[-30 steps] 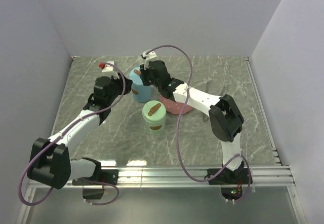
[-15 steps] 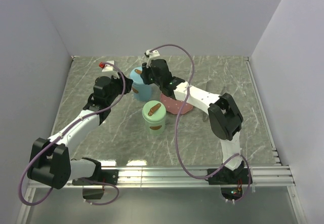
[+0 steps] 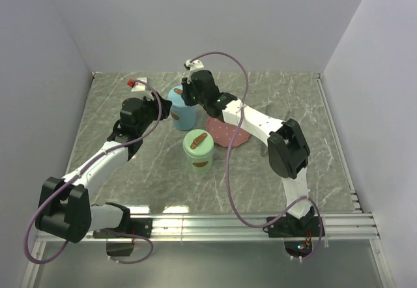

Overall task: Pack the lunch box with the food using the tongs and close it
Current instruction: Move the lunch box

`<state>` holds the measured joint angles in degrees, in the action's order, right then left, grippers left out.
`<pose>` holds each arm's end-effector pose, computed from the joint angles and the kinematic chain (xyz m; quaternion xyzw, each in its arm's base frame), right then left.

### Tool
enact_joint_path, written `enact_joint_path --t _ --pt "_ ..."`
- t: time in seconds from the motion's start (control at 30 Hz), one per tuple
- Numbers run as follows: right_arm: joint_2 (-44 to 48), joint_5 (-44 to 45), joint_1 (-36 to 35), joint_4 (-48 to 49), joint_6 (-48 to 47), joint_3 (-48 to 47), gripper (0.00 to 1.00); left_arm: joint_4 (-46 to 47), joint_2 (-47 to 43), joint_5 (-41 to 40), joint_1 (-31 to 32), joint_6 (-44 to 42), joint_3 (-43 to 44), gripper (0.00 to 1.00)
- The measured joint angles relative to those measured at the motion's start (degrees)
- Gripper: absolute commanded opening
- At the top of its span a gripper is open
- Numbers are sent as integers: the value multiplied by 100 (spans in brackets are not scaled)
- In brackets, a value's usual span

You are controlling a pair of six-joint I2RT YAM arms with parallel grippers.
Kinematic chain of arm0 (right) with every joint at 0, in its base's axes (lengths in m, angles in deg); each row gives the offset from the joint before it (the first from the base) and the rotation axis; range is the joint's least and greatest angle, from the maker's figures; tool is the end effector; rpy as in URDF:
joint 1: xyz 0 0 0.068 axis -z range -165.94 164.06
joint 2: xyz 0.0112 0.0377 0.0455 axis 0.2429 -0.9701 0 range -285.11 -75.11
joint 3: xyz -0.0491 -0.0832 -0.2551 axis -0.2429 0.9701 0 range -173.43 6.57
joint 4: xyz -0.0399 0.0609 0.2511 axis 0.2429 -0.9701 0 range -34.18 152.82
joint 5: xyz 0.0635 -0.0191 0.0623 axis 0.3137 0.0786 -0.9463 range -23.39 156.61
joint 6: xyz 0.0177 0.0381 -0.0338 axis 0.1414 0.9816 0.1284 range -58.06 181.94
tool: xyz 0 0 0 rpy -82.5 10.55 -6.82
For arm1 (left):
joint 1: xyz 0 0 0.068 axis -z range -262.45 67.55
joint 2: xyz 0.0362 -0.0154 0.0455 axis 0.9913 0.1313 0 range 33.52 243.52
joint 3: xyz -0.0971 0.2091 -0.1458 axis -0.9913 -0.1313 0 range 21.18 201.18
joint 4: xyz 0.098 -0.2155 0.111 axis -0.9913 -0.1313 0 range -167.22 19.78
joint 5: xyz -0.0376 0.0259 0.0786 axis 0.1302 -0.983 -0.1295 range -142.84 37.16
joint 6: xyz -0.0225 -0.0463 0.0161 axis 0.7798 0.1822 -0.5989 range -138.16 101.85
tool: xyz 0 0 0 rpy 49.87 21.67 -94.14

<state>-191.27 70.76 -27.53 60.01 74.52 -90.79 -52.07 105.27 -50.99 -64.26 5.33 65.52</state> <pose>0.3679 0.3229 0.2879 -0.1874 0.8053 0.2291 0.5137 0.2757 -0.0918 0.2871 -0.0247 0.7615 -0.2419 0.6009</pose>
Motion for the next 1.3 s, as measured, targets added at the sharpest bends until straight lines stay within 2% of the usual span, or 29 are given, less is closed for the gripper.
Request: enact_joint_path --t 0.17,0.83,1.1,1.3 --pt "-315 9 2 -369 -2 -579 0 2 0 50 0 0 0 39" --pt "-675 -33 2 -450 0 -1016 0 2 -136 87 0 4 -17 39" --pt "-391 -238 -11 35 -2 -413 0 -24 -533 72 0 33 -144 39" --pt "15 -407 -98 31 -26 98 0 -26 -678 11 0 39 -151 39"
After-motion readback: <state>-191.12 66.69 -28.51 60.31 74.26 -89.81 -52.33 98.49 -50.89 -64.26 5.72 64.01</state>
